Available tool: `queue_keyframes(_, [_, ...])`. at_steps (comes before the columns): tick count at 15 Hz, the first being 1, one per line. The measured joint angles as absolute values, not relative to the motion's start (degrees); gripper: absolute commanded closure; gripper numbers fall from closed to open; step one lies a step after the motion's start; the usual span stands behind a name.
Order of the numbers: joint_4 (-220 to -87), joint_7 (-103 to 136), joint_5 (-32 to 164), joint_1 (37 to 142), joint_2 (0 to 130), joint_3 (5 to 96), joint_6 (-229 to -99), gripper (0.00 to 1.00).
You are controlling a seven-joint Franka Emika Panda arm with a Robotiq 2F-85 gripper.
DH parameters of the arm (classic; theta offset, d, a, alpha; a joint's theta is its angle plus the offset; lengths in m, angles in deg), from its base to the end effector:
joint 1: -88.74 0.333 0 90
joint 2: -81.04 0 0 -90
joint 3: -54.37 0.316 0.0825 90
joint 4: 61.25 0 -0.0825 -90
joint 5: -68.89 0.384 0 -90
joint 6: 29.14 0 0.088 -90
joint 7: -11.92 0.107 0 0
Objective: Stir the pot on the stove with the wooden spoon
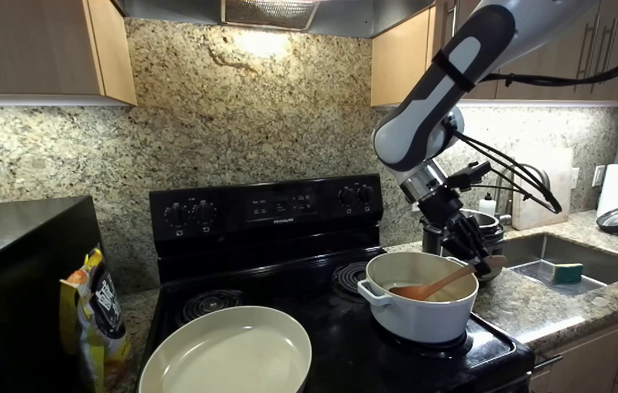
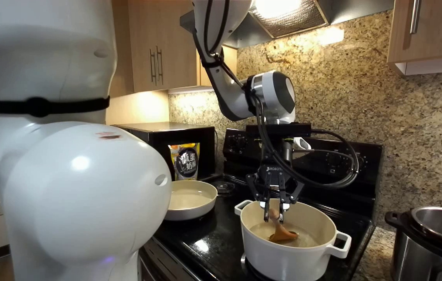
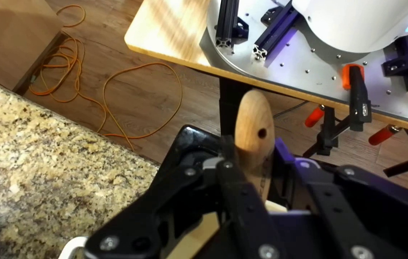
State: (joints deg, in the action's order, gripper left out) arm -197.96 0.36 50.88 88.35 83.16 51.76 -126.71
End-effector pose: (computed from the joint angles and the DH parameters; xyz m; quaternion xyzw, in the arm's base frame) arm 0.4091 -0.0506 0.3058 0.9289 0.1388 -0.3287 0.0989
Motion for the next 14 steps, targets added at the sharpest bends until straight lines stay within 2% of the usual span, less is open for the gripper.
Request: queue_keyframes(14, [-198.2, 0.6, 49.3, 89.8, 81.5, 54.9, -127.2, 0.93])
